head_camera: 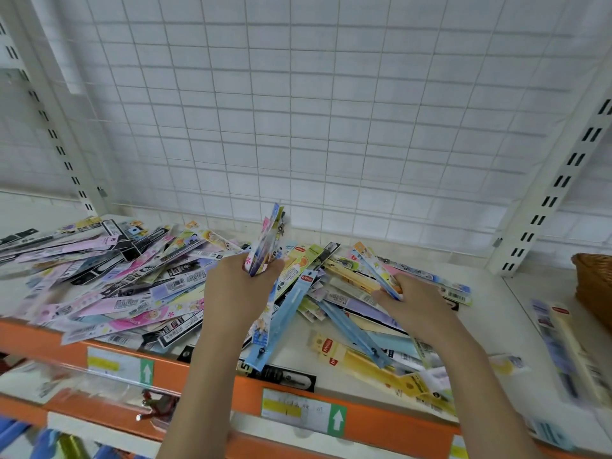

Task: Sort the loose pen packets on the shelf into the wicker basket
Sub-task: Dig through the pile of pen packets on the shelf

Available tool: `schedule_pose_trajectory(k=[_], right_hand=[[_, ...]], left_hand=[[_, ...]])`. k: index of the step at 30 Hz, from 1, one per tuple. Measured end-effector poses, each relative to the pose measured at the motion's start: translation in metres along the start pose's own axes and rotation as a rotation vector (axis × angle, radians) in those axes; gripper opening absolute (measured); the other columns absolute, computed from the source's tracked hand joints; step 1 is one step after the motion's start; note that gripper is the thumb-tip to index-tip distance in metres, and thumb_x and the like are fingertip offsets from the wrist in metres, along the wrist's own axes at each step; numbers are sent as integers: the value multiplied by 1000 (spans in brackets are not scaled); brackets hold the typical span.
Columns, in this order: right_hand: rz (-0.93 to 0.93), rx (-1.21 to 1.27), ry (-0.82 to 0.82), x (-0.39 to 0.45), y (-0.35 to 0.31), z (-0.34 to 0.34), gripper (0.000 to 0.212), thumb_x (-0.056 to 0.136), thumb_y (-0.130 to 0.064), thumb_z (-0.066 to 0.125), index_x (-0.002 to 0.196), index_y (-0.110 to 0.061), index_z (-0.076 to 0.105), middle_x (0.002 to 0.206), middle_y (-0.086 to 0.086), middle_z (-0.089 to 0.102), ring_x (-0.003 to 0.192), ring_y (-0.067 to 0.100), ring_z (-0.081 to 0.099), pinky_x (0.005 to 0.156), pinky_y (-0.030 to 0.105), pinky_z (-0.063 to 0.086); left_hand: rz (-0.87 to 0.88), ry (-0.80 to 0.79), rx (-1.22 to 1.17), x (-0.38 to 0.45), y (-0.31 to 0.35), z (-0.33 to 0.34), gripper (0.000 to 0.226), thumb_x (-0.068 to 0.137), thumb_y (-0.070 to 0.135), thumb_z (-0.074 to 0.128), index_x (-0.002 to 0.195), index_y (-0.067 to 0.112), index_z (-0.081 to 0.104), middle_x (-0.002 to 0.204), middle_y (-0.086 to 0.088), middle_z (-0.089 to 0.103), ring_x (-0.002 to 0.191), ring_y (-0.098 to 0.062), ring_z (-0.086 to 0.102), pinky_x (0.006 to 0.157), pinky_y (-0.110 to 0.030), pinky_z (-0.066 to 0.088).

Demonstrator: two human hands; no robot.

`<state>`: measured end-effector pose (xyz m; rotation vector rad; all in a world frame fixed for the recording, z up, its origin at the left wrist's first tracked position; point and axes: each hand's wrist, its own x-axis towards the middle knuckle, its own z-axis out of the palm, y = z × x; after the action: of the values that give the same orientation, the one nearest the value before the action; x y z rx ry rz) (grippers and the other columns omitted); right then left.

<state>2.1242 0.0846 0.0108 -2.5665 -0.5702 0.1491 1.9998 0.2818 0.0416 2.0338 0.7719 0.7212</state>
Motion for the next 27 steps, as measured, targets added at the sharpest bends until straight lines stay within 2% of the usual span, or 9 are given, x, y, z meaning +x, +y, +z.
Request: schedule_pose_trajectory(k=[4,7,10,14,17,20,23,25,27], right_hand=[[-22,-10,0,4,-3,4,32,91,-39,52,72,-14,44,65,3,45,59,20,44,54,31,33],[-30,-7,-7,5,-7,6,34,91,-39,52,69,-16,41,63,1,42,57,18,41,53,30,31],[-40,-11,-10,6,-11,6,34,92,-40,51,68,-18,41,62,-1,42,56,16,41,51,28,30],[-50,8,0,8,-15,6,33,91,-42,51,80,-11,53,69,2,50,62,19,47,55,31,34],[-33,24,2,9,-13,6,32,91,-42,52,79,-12,51,66,2,48,61,19,46,55,31,34],[-11,36,-3,11,-8,5,33,90,-43,52,79,-12,50,65,3,48,60,21,48,55,31,36],[5,63,-2,11,-1,7,36,89,-43,52,83,-8,51,70,7,51,63,24,52,60,33,41],[3,62,-5,11,2,8,35,90,-43,52,78,-11,48,69,8,50,62,24,52,61,33,42],[3,61,-6,11,3,8,35,90,-43,52,72,-15,43,67,6,49,62,24,51,61,33,41]], left_hand=[[-71,44,-138,0,-2,-9,25,80,31,70,65,10,67,46,-6,40,45,-21,33,47,-25,28],[-89,96,-170,1,-5,-14,26,80,31,70,57,22,60,45,-6,44,42,-19,36,47,-25,31],[-81,112,-196,2,-5,-17,26,81,29,68,56,23,63,37,4,55,28,-6,38,45,-23,31],[-62,89,-195,2,-3,-17,26,84,23,65,58,24,65,37,16,57,23,-2,36,41,-21,26],[-55,65,-205,3,0,-14,22,86,23,62,66,20,69,39,15,59,24,-1,37,41,-20,27],[-55,32,-216,4,0,-9,20,89,23,59,70,23,64,46,10,63,26,-3,36,40,-20,29],[-51,-5,-146,6,-1,-5,14,93,22,51,90,14,62,55,3,68,26,-1,38,42,-21,28],[-55,-15,-112,7,-2,-1,15,96,21,46,98,14,59,63,1,70,28,0,39,40,-22,30],[-41,-11,-78,7,-4,2,22,97,23,43,98,12,62,63,6,67,36,1,42,39,-17,33]])
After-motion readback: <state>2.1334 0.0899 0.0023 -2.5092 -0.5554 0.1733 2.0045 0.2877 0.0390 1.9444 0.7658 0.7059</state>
